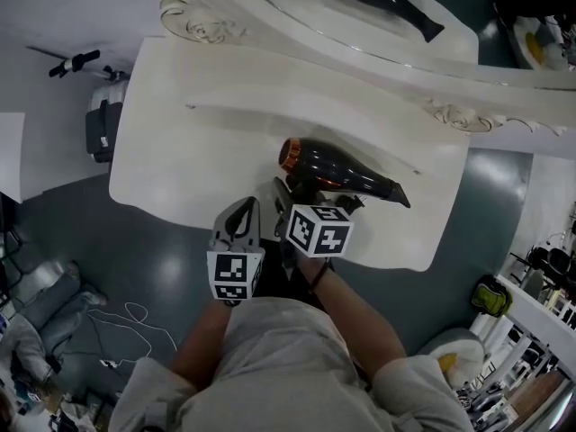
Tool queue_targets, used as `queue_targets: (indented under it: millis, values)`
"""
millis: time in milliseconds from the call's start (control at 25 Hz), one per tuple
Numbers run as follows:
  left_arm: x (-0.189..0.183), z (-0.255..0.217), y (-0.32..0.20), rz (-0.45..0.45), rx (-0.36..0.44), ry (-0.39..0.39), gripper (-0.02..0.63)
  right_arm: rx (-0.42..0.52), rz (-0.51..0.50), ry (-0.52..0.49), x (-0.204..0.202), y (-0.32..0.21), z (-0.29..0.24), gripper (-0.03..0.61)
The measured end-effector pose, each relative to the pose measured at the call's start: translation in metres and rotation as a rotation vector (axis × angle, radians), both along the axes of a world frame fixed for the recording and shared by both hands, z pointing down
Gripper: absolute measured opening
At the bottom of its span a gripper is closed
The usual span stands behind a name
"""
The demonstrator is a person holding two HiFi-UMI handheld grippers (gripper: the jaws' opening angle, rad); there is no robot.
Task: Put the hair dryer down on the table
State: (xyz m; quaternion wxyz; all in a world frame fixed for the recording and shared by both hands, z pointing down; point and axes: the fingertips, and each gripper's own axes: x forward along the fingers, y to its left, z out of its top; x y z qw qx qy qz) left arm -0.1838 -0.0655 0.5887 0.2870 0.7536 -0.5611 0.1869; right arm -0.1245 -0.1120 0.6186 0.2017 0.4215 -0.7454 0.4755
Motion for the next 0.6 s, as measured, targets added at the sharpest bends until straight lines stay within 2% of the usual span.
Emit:
queue_targets:
  millis: [600]
  values:
    - [0.0010,0.0028,0.0063,-0.003,-0.013,-0.002,0.008,-0.019,-0.014,-0.029,-0.0028,-0.0032,0.0083,0.132]
